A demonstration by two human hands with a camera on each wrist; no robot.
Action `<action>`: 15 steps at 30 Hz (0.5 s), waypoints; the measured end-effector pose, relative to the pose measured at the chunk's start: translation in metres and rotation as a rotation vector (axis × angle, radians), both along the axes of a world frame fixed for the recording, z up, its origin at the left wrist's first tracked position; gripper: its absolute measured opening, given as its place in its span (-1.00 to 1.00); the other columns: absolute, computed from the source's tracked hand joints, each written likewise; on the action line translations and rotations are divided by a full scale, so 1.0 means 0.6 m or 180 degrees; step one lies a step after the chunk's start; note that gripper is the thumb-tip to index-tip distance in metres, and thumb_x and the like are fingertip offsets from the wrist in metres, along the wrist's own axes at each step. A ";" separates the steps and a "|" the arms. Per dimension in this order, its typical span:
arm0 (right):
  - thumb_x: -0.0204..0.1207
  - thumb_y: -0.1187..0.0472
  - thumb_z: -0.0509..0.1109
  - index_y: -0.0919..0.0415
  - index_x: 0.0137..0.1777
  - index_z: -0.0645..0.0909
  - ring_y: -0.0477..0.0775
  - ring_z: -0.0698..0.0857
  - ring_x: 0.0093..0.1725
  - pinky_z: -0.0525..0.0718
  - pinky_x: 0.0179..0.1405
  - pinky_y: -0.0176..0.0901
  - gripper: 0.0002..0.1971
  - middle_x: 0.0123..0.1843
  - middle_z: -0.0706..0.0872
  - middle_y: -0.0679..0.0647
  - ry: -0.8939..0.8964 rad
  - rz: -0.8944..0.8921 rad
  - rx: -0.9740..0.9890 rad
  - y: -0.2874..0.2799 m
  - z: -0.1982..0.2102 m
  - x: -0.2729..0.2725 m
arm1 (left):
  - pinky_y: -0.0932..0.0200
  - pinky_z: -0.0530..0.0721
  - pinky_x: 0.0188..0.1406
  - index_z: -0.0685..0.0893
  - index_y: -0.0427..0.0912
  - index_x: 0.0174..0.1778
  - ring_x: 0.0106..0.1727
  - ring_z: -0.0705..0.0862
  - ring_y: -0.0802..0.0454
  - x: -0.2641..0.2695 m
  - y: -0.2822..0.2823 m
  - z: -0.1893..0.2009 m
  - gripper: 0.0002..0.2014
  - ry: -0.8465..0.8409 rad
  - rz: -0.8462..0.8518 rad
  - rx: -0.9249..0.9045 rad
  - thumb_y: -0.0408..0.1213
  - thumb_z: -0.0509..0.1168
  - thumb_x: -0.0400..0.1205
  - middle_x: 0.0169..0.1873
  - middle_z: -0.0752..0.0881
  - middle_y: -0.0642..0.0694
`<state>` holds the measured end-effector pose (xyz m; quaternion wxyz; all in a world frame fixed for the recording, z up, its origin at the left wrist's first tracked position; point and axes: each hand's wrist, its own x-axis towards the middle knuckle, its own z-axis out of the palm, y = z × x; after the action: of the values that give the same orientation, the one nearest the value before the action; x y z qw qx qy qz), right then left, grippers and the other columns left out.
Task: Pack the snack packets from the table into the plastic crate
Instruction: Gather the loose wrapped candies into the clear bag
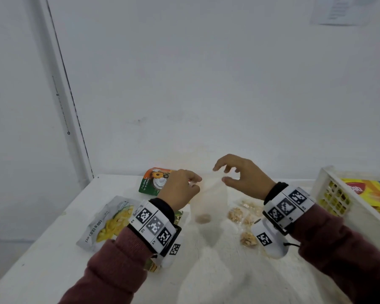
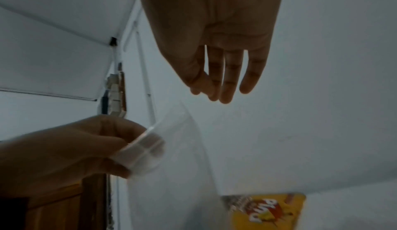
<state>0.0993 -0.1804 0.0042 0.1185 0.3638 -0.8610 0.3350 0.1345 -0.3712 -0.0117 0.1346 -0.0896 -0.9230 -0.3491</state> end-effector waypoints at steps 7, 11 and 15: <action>0.44 0.48 0.32 0.22 0.15 0.62 -0.05 0.58 -0.20 0.52 -0.13 -0.39 -0.69 0.03 0.65 0.05 -0.0897 -0.0750 0.0715 0.002 -0.053 -0.062 | 0.38 0.47 0.12 0.72 -0.25 0.15 0.12 0.63 0.05 0.006 -0.007 -0.001 -0.70 -0.0123 0.0006 -0.0090 -0.45 0.23 0.54 0.16 0.71 -0.09; 0.50 0.29 0.40 0.23 0.41 0.47 0.08 0.59 0.20 0.50 0.16 -0.23 -0.54 0.36 0.56 0.15 -0.1275 -0.0844 0.1713 -0.024 -0.096 -0.073 | 0.40 0.45 0.08 0.71 -0.25 0.16 -0.03 0.55 0.14 0.008 -0.005 0.000 -0.70 -0.0140 -0.0005 -0.0125 -0.44 0.23 0.55 0.15 0.71 -0.08; 0.48 0.32 0.43 0.30 0.50 0.37 0.19 0.45 0.48 0.38 0.46 -0.06 -0.42 0.47 0.48 0.23 -0.1630 -0.0753 0.2176 -0.057 -0.120 -0.078 | 0.33 0.48 0.17 0.71 -0.26 0.17 0.13 0.61 0.04 0.008 -0.004 0.000 -0.70 -0.0193 0.0046 -0.0128 -0.45 0.23 0.55 0.16 0.71 -0.11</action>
<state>0.0523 -0.2146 -0.0679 -0.1882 0.1863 -0.9597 0.0944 0.1393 -0.3736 -0.0116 0.1072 -0.0750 -0.9341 -0.3321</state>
